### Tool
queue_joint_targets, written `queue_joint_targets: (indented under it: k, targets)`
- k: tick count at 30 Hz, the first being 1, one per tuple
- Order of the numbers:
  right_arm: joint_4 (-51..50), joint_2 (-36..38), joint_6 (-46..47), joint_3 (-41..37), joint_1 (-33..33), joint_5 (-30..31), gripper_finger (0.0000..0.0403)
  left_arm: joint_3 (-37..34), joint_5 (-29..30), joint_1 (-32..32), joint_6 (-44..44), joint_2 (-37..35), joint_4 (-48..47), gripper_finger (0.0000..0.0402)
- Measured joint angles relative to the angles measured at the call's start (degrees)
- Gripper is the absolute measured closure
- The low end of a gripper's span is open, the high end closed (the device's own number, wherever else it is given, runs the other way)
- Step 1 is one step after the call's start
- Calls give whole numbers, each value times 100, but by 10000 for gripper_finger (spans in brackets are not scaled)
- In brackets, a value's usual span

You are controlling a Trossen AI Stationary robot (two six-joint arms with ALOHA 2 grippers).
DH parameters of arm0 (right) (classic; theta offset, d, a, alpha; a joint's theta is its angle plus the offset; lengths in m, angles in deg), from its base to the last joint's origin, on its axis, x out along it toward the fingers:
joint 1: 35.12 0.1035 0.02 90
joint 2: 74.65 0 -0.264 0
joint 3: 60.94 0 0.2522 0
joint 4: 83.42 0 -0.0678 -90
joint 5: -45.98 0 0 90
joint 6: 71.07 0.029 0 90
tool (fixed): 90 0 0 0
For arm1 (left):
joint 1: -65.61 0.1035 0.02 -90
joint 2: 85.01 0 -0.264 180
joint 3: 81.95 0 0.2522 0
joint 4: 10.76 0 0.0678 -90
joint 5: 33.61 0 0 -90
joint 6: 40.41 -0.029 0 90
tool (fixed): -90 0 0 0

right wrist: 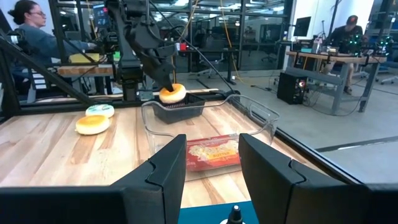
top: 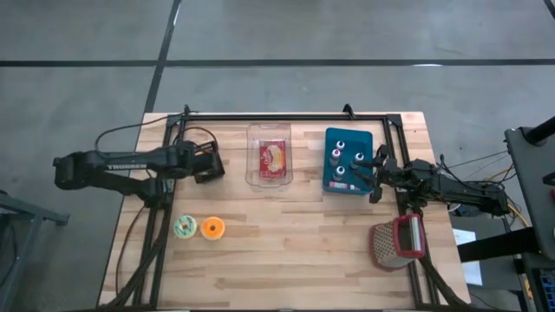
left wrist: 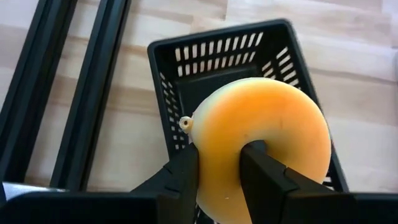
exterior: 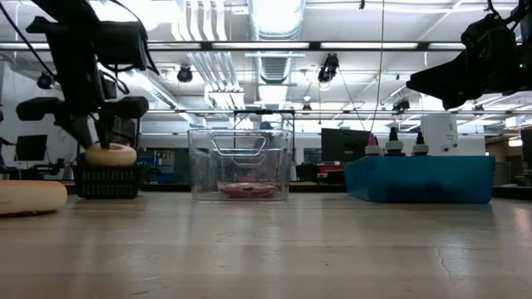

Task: Pick & Place Food Item
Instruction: Put the right orange donut into the black bin

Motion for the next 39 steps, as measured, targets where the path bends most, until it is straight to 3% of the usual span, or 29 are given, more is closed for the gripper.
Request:
queue_joint_targets:
  k: [21,31,39]
  targets:
    - [2,0,10,0,2,-1,262,0,-311,36,-2,406,208,290]
    - [2,0,14,0,2,0,262,0,-311,36,-24,406,283,240]
    - [2,0,1,0,2,0,262,0,-317,36,-22,406,284,224]
